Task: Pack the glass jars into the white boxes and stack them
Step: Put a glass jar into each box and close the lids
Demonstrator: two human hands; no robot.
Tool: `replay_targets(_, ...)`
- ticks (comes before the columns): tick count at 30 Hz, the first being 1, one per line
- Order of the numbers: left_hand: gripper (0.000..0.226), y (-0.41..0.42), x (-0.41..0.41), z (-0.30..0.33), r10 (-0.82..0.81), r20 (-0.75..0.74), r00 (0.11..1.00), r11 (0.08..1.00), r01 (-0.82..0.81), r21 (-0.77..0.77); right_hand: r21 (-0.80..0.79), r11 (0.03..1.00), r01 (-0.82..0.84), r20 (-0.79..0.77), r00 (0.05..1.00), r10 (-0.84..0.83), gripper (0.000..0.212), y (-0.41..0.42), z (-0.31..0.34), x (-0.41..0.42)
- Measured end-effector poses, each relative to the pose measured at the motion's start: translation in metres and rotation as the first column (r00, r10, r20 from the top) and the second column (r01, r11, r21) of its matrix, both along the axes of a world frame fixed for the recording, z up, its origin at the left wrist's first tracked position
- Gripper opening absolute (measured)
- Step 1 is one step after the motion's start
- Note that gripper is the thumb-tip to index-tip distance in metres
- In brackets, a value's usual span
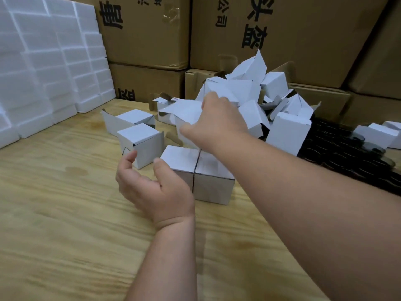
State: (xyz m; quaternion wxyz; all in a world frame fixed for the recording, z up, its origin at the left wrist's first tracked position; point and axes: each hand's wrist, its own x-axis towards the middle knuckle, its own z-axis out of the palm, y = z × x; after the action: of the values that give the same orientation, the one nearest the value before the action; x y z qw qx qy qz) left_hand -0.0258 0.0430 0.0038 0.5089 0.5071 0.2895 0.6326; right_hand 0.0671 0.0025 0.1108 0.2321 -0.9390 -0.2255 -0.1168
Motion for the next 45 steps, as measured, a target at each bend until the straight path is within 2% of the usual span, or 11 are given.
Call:
replay_targets(5, 0.046, -0.016, -0.001, 0.001, -0.015, -0.002, 1.0, 0.913, 0.014, 0.409, 0.497, 0.861, -0.106, 0.162, 0.986, 0.028, 0.062, -0.088, 0.002, -0.045)
replay_targets(9, 0.035, -0.041, -0.006, 0.008, -0.162, 0.017, 0.987, 0.756, 0.113, 0.645, 0.812, 0.583, 0.026, -0.058, 0.998, 0.037, 0.062, -0.171, -0.044, -0.086)
replay_targets(12, 0.036, -0.078, -0.014, 0.012, -0.416, -0.026, 0.909, 0.617, 0.303, 0.727, 0.923, 0.33, 0.199, -0.261, 0.952, 0.157, 0.06, -0.212, -0.084, -0.095)
replay_targets(15, 0.041, -0.116, -0.025, 0.007, -0.629, -0.085, 0.773, 0.553, 0.521, 0.65, 0.952, 0.131, 0.277, -0.303, 0.915, 0.266, 0.061, -0.234, -0.095, -0.087)
replay_targets(22, 0.057, -0.136, -0.033, 0.004, -0.907, -0.036, 0.419, 0.406, 0.894, 0.189, 0.973, 0.042, 0.225, -0.22, 0.865, 0.451, 0.051, -0.242, -0.099, -0.075)
replay_targets(25, 0.074, -0.132, -0.029, -0.001, -0.967, -0.021, 0.252, 0.252, 0.967, 0.028, 0.94, 0.09, 0.33, -0.333, 0.817, 0.47, 0.06, -0.241, -0.102, -0.074)
replay_targets(27, 0.076, -0.131, -0.027, -0.004, -0.972, -0.083, 0.22, 0.219, 0.976, 0.016, 0.91, 0.209, 0.359, -0.413, 0.831, 0.373, 0.045, -0.24, -0.103, -0.073)
replay_targets(30, 0.073, -0.132, -0.025, -0.005, -0.921, -0.208, 0.328, 0.327, 0.944, 0.039, 0.836, 0.419, 0.355, -0.44, 0.89, 0.123, 0.021, -0.239, -0.102, -0.074)
replay_targets(37, 0.063, -0.134, -0.02, -0.008, -0.814, -0.298, 0.499, 0.517, 0.856, 0.021, 0.769, 0.572, 0.284, -0.153, 0.952, -0.266, 0.015, -0.256, -0.105, -0.071)
replay_targets(41, 0.068, -0.137, -0.019, -0.008, -0.82, -0.3, 0.488, 0.519, 0.854, -0.028, 0.706, 0.604, 0.371, -0.143, 0.909, -0.391, 0.013, -0.267, -0.107, -0.066)
replay_targets(45, 0.079, -0.139, -0.02, -0.009, -0.874, -0.282, 0.395, 0.432, 0.898, -0.082, 0.608, 0.664, 0.436, -0.221, 0.896, -0.386, 0.014, -0.265, -0.111, -0.065)
